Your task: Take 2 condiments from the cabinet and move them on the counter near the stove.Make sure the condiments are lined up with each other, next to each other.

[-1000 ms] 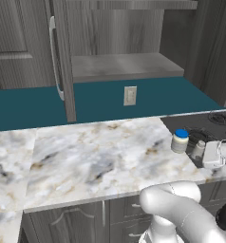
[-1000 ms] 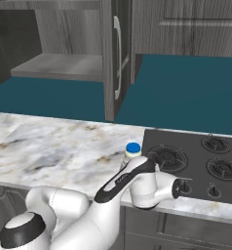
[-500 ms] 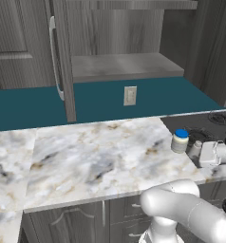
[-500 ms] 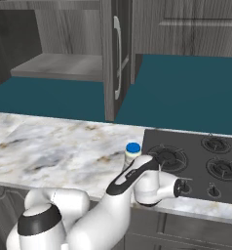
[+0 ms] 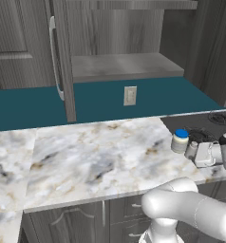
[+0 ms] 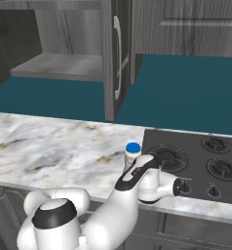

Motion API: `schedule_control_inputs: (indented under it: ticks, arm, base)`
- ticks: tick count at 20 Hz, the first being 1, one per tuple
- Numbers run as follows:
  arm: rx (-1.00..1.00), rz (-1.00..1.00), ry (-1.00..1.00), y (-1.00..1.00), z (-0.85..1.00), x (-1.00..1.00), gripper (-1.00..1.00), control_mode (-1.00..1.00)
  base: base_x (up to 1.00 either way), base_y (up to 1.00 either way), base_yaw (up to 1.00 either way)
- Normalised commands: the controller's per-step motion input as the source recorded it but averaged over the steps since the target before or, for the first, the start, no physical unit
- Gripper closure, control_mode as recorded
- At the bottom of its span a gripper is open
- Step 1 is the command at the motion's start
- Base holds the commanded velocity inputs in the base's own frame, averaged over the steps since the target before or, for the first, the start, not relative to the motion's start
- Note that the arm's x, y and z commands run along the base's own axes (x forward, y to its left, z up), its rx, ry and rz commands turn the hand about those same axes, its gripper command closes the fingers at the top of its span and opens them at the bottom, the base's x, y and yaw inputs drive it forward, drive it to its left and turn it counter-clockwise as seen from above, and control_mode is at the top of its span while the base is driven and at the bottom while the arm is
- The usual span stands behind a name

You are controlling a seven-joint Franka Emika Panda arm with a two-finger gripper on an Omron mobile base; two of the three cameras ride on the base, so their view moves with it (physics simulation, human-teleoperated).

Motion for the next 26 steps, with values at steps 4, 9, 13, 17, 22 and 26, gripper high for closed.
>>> schedule_control_inputs:
  ticks: [4,9,13,17,22,26]
  arm:
    - [0.0,0.0,0.0,-0.06,-0.12,0.13,1.0,-1.0]
    - [0.01,0.0,0.0,-0.11,-0.14,0.17,1.0,-1.0]
    - [0.0,0.0,0.0,-0.08,-0.23,0.25,1.0,-1.0]
    - [0.0,0.0,0.0,-0.08,-0.22,0.24,1.0,-1.0]
    - [0.0,0.0,0.0,-0.13,-0.16,0.19,1.0,-1.0]
    - [0.0,0.0,0.0,-0.08,-0.13,0.18,1.0,-1.0]
  base:
    - [0.0,0.0,0.0]
    - [0.0,0.0,0.0]
    - [0.0,0.0,0.0]
    - [0.0,0.0,0.0]
    - [0.0,0.0,0.0]
    - [0.0,0.0,0.0]
